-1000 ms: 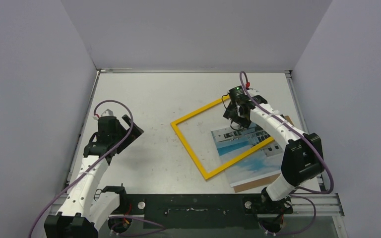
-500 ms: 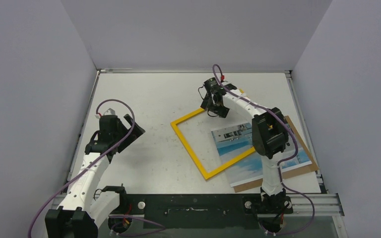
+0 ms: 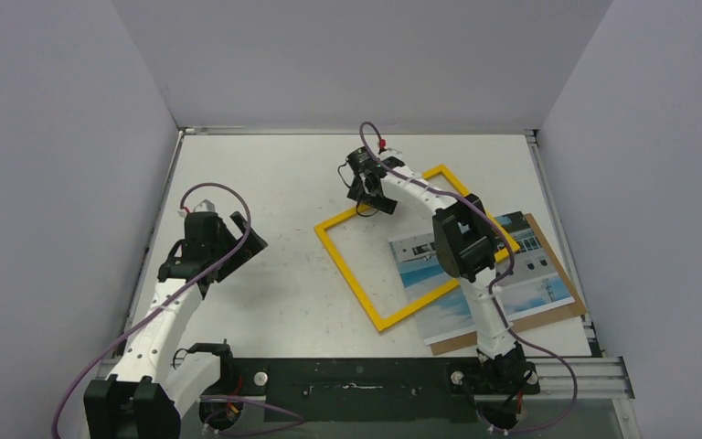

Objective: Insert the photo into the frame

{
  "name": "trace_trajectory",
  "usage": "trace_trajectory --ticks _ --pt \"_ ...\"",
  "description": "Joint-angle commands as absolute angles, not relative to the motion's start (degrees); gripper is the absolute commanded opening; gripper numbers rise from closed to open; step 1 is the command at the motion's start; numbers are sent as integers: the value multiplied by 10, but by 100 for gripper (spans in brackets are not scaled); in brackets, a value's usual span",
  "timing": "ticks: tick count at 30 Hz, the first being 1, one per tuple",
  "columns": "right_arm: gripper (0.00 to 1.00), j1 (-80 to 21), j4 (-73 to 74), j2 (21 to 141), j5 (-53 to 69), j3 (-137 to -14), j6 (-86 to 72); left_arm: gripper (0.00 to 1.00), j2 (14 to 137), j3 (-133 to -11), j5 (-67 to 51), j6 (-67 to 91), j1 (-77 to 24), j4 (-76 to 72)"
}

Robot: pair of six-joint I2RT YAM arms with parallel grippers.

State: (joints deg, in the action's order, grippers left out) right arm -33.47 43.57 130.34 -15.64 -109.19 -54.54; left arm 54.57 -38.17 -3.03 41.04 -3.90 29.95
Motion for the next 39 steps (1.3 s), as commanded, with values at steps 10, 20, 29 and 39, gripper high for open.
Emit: trace_trajectory --ticks 10,20,29,39 --pt "75 -366 489 1399 -250 -1223 -514 96 555 -405 -24 379 -34 307" --pt "65 -376 536 1432 -262 -1261 -553 96 554 -402 -28 384 -33 303" --pt "32 -381 513 1432 -206 -1265 -573 96 553 -406 -26 384 -33 306" --pt "14 -381 468 1309 -155 -1214 -674 97 549 -449 -65 352 -32 313"
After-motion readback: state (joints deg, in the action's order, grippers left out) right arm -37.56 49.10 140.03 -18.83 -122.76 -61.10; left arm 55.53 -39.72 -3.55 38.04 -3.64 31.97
